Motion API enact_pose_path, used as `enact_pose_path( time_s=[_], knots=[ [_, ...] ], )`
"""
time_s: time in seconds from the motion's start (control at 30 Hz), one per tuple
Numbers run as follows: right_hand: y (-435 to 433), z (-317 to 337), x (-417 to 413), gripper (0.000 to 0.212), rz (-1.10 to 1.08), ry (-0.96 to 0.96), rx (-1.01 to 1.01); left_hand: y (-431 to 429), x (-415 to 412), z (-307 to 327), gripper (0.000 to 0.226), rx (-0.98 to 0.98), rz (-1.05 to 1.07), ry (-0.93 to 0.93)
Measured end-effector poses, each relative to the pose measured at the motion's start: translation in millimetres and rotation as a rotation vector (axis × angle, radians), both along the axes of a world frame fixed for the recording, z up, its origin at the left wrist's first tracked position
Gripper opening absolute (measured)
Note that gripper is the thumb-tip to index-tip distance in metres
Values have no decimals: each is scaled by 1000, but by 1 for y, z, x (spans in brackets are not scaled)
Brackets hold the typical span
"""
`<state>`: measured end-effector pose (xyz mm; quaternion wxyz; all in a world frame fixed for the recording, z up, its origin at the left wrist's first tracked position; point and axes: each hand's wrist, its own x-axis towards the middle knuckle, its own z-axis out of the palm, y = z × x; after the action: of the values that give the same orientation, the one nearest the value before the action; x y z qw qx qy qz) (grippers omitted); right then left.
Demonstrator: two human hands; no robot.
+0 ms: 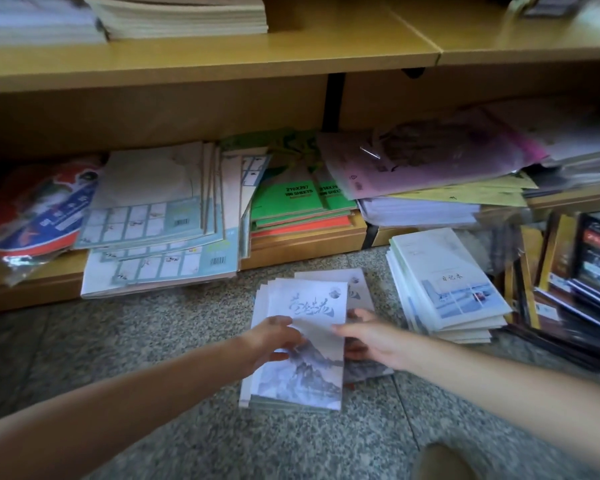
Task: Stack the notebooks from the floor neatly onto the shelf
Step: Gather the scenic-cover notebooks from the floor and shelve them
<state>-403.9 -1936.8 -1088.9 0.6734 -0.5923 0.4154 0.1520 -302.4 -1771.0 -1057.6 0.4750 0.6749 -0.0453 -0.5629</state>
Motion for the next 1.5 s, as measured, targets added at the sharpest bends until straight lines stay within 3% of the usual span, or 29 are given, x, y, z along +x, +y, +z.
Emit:
enact_pose_path(
  time_s=[0.17,0.33,0.37,0.43,0.5,0.57,0.63,0.67,0.77,0.87,0.97,1.07,1.2,1.27,1.5],
  knots=[
    [18,-3,2,27,-65,-33,-23,11,6,-1,52,55,-45,-83],
    [11,17,3,28,-32,-171,-97,19,16,-7,81,194,34,-588],
    [9,23,4,28,-38,-201,-81,21,18,-6,86,132,92,-558],
    [2,33,7,29,-72,-270,-22,25,19,2,79,-107,228,-330],
    [-3,46,11,28,-80,-339,54,28,16,15,50,-281,309,-96],
    [-8,55,14,24,-63,-370,97,28,13,23,16,-337,367,13],
    [-14,56,16,18,-27,-317,45,28,11,25,12,-328,410,45],
    [-17,53,17,19,-1,-255,-84,28,11,26,13,-319,414,40],
    [-27,32,17,58,151,51,-539,31,10,26,17,-284,398,27],
    [-20,8,6,80,255,256,-479,38,13,23,22,-268,411,32],
    [-17,-12,1,118,124,376,-510,44,15,23,18,-233,437,-5],
    [-15,-22,4,130,12,374,-463,49,19,21,18,-206,454,-10],
    [-14,-25,5,111,-25,366,-472,52,21,22,21,-172,436,-62],
    [-18,-25,2,89,52,349,-539,53,22,23,23,-152,430,-95],
    [-33,11,-11,32,81,33,-580,62,30,24,40,-130,360,-276]
  ],
)
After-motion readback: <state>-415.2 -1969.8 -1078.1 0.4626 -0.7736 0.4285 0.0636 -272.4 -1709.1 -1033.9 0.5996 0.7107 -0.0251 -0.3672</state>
